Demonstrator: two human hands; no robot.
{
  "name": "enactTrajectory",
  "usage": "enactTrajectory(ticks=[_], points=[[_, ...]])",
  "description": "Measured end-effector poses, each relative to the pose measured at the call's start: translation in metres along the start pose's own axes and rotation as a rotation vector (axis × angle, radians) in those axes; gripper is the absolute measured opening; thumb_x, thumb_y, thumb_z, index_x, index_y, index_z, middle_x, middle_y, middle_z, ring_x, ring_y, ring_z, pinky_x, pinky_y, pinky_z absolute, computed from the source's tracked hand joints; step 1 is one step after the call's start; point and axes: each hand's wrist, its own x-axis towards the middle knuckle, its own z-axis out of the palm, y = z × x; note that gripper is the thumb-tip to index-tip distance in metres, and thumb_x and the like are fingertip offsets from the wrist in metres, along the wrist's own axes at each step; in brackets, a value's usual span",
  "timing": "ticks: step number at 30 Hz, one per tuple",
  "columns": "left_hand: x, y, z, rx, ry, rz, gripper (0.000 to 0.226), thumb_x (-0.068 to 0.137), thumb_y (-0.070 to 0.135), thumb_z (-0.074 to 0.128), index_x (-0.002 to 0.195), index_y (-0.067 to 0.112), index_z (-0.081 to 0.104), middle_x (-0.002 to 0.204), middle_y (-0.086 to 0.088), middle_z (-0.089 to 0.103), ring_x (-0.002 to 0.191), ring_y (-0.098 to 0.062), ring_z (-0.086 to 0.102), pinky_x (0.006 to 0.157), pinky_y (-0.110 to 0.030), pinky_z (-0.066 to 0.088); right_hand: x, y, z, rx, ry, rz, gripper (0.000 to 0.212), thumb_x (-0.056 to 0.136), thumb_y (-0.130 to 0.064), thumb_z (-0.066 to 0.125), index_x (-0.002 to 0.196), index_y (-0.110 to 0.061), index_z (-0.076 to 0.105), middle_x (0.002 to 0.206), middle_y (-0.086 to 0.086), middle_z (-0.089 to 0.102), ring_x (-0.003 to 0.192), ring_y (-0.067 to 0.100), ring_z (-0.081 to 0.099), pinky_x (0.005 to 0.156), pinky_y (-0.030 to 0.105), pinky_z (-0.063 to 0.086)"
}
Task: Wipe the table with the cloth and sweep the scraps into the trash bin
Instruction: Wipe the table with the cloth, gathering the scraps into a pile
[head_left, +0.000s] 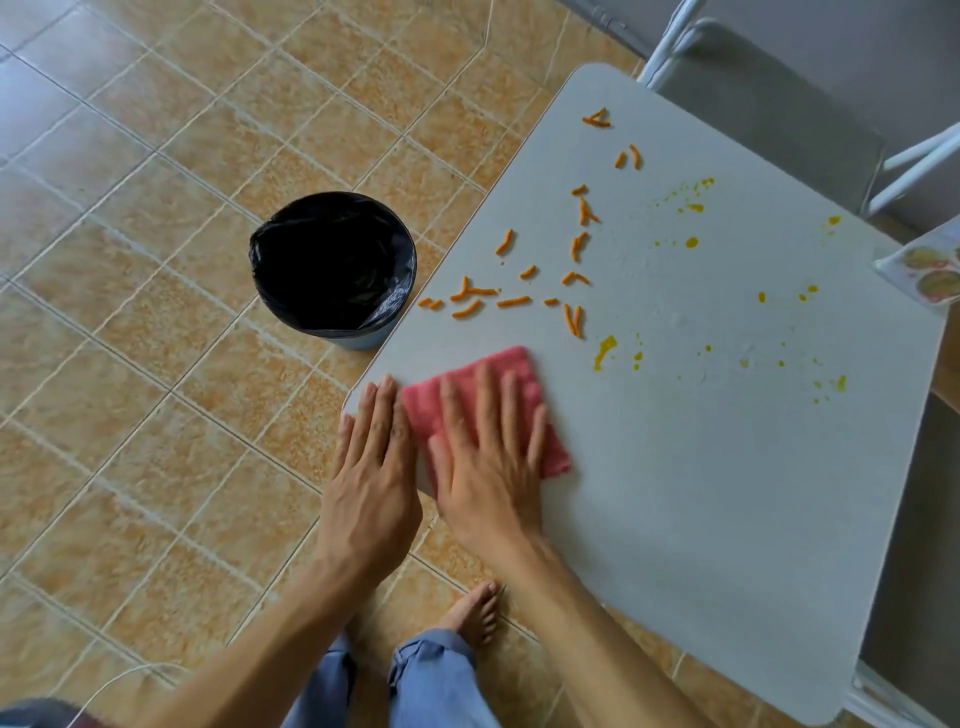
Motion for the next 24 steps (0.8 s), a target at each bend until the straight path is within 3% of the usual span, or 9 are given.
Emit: enactTrajectory(ticks=[2,4,6,10,13,15,17,21,24], points=[[0.000,-0.003,0.000,-0.007,-0.019,0.008,0.062,0.095,0.020,0.015,0.155,0.009,0.007,0.164,-0.009,0.000,0.152,-0.018,-0.009,0.123,-0.037,-0.001,-0.012,0.021,-0.012,0.005,-0.085,-0.266,0.059,0.106,-0.048,0.030,0.162,-0.033,0.017,0.171,0.007,0.008,0.158,0.032,0.002,0.124,0.060,0.010],[0.002,-0.006,0.001,0.028,-0.022,0.018,0.063,0.094,0.017,0.021,0.155,0.006,0.013,0.164,-0.010,0.006,0.152,-0.019,-0.005,0.123,-0.036,-0.001,-0.016,0.056,-0.019,-0.026,-0.120,-0.358,0.057,0.106,-0.048,0.028,0.161,-0.035,0.020,0.171,0.002,0.010,0.158,0.027,0.003,0.125,0.057,0.013],[0.004,-0.007,-0.001,0.048,-0.020,0.010,0.060,0.096,0.019,0.027,0.154,0.004,0.018,0.163,-0.012,0.012,0.152,-0.021,0.001,0.123,-0.036,0.000,-0.019,0.092,-0.019,-0.036,-0.052,-0.229,0.055,0.106,-0.048,0.025,0.159,-0.032,0.029,0.169,0.003,0.021,0.157,0.028,0.013,0.122,0.057,0.020],[0.013,0.023,-0.004,0.025,0.004,0.085,0.059,0.099,0.025,0.026,0.152,0.001,0.020,0.162,-0.014,0.013,0.152,-0.025,0.006,0.122,-0.039,0.005,-0.024,0.080,-0.016,0.018,0.138,0.452,0.056,0.104,-0.045,0.031,0.155,-0.024,0.041,0.166,0.012,0.029,0.154,0.036,0.023,0.117,0.061,0.027],[0.043,0.061,0.008,-0.026,0.005,0.157,0.058,0.097,0.022,0.028,0.150,-0.001,0.027,0.161,-0.016,0.018,0.151,-0.029,0.013,0.121,-0.041,0.009,-0.037,0.062,-0.014,0.032,0.038,0.158,0.056,0.106,-0.047,0.023,0.159,-0.030,0.031,0.168,0.011,0.024,0.156,0.035,0.016,0.121,0.059,0.020],[0.068,0.082,0.018,-0.059,0.007,0.153,0.058,0.097,0.022,0.026,0.149,-0.002,0.030,0.159,-0.017,0.023,0.149,-0.031,0.018,0.120,-0.042,0.012,-0.041,0.100,-0.020,0.004,0.027,-0.025,0.054,0.105,-0.046,0.029,0.157,-0.031,0.034,0.167,0.007,0.027,0.156,0.030,0.020,0.122,0.056,0.023],[0.084,0.091,0.026,-0.041,0.025,0.119,0.056,0.099,0.022,0.025,0.150,-0.001,0.028,0.160,-0.015,0.020,0.150,-0.029,0.015,0.120,-0.041,0.010,-0.040,0.145,-0.022,-0.048,0.092,0.132,0.054,0.104,-0.045,0.031,0.155,-0.027,0.041,0.163,0.006,0.034,0.152,0.031,0.030,0.118,0.057,0.031],[0.084,0.088,0.038,0.028,0.050,0.119,0.056,0.102,0.025,0.025,0.153,0.003,0.019,0.163,-0.011,0.013,0.152,-0.024,0.007,0.122,-0.042,0.009,-0.011,0.149,-0.017,0.013,0.235,0.760,0.054,0.102,-0.040,0.035,0.149,-0.017,0.051,0.158,0.017,0.041,0.146,0.042,0.038,0.115,0.061,0.032],[0.085,0.088,0.039,0.032,0.059,0.116,0.056,0.103,0.025,0.024,0.153,0.003,0.018,0.163,-0.010,0.013,0.152,-0.023,0.007,0.121,-0.041,0.008,0.022,0.113,-0.013,0.016,0.226,0.571,0.056,0.102,-0.042,0.036,0.153,-0.022,0.045,0.161,0.017,0.036,0.150,0.041,0.032,0.116,0.062,0.026]])
